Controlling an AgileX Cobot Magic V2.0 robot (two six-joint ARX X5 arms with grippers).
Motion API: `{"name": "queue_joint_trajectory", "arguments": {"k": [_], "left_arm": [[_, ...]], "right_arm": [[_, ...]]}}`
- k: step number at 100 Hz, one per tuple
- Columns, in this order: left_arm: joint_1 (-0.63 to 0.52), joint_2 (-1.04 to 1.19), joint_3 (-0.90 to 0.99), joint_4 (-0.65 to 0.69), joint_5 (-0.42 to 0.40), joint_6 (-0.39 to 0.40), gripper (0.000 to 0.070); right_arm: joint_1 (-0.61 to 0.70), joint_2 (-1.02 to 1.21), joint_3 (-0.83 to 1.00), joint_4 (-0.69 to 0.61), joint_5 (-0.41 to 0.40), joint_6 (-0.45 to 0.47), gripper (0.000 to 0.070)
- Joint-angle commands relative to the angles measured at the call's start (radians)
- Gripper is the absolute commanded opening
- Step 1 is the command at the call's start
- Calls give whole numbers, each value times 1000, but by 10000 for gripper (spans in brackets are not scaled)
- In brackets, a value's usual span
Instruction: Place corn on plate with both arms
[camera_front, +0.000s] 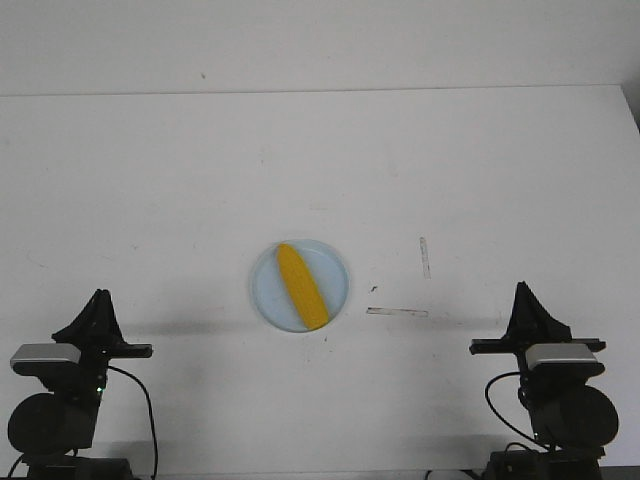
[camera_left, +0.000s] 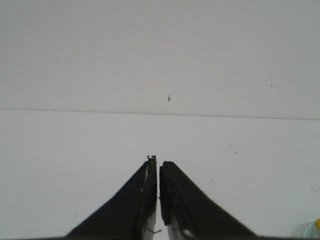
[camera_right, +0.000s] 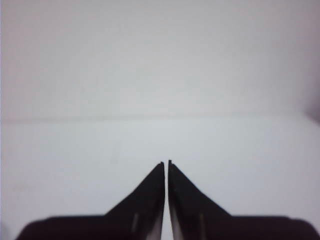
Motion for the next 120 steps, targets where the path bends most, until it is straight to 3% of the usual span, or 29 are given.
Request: {"name": "queue_joint_trajectory", "arguments": {"k": [1, 94, 120], "left_arm": [[0, -1, 11, 15, -3, 9, 2], [0, -2, 11, 14, -3, 9, 1], [-7, -111, -54, 24, -2, 8, 1]], "right_arm": [[1, -37, 4, 6, -2, -5, 10], [1, -116, 5, 9, -1, -5, 10], [1, -116, 5, 9, -1, -5, 10]]}}
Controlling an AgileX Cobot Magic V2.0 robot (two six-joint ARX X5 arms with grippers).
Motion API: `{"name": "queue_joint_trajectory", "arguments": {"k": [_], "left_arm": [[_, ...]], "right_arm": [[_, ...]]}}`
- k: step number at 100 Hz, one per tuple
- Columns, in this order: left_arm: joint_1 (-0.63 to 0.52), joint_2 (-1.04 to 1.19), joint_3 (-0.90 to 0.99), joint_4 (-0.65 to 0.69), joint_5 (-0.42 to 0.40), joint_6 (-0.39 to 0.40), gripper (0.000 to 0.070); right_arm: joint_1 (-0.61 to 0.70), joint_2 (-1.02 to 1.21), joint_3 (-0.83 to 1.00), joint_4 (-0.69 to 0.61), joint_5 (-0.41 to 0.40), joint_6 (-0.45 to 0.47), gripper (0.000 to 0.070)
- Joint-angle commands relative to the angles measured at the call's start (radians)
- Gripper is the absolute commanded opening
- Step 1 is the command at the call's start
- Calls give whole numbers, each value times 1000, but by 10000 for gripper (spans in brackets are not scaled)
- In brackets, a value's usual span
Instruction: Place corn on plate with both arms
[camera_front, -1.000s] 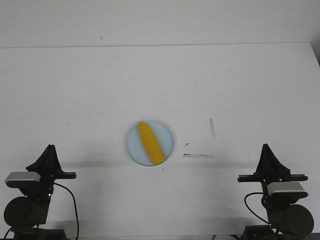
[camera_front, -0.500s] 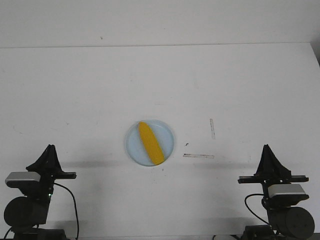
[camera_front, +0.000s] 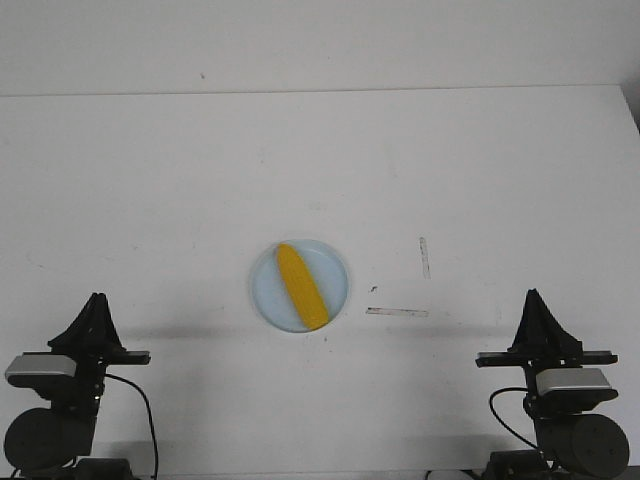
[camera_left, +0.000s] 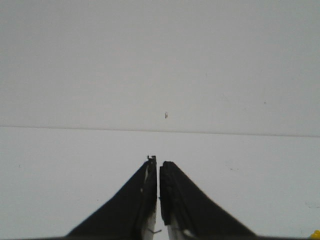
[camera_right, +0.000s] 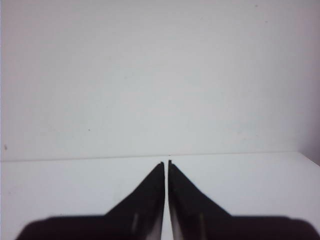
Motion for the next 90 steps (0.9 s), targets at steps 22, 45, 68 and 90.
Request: {"name": "queue_joint_trajectory", "arguments": {"k": [22, 45, 68, 90], "left_arm": [[0, -130, -145, 35, -2, 8, 1], [0, -130, -220, 40, -2, 8, 1], [0, -130, -303, 153, -2, 5, 1], [0, -130, -310, 134, -2, 5, 1]], "right_arm": [[0, -2, 5, 10, -1, -5, 10], [0, -2, 5, 10, -1, -5, 10], [0, -2, 5, 10, -1, -5, 10], [0, -2, 5, 10, -1, -5, 10]]}}
